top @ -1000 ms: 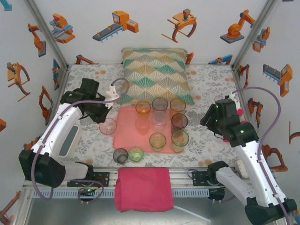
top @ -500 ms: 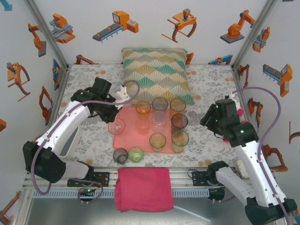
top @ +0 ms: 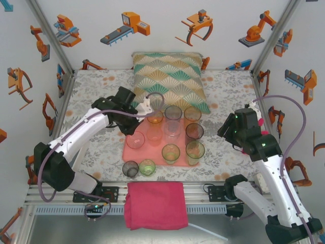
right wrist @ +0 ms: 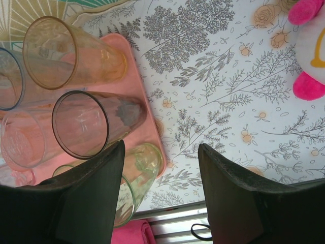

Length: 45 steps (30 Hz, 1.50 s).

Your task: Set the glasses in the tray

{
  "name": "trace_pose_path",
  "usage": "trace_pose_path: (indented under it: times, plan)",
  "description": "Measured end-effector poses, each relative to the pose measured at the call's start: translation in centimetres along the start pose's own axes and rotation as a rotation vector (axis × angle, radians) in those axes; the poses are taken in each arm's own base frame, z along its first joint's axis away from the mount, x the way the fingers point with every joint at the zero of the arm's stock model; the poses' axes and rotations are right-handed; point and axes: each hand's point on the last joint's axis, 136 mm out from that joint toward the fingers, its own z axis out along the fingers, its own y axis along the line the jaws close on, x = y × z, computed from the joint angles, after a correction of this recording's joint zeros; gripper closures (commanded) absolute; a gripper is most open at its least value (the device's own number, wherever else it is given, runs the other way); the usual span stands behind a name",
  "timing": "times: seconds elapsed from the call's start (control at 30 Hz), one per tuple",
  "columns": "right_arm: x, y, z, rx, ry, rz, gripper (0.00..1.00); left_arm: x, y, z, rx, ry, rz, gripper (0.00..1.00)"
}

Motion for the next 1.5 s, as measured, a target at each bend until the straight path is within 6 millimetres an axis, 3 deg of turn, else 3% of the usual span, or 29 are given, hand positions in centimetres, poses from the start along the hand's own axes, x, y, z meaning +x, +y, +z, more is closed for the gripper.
trace_pose_path:
  times: [0.5,1.5]
  plan:
    - [0.4,-0.5,-0.4,0.003,0.002,-0.001,0.44,-1.2,-2.5,2.0,0.030,0.024,0.040,0.90]
    - [1.1,-1.0,-0.1,0.014,0.014,-0.003,0.44,-1.5,-3.1,3.8,0.027,0.047,-0.012,0.90]
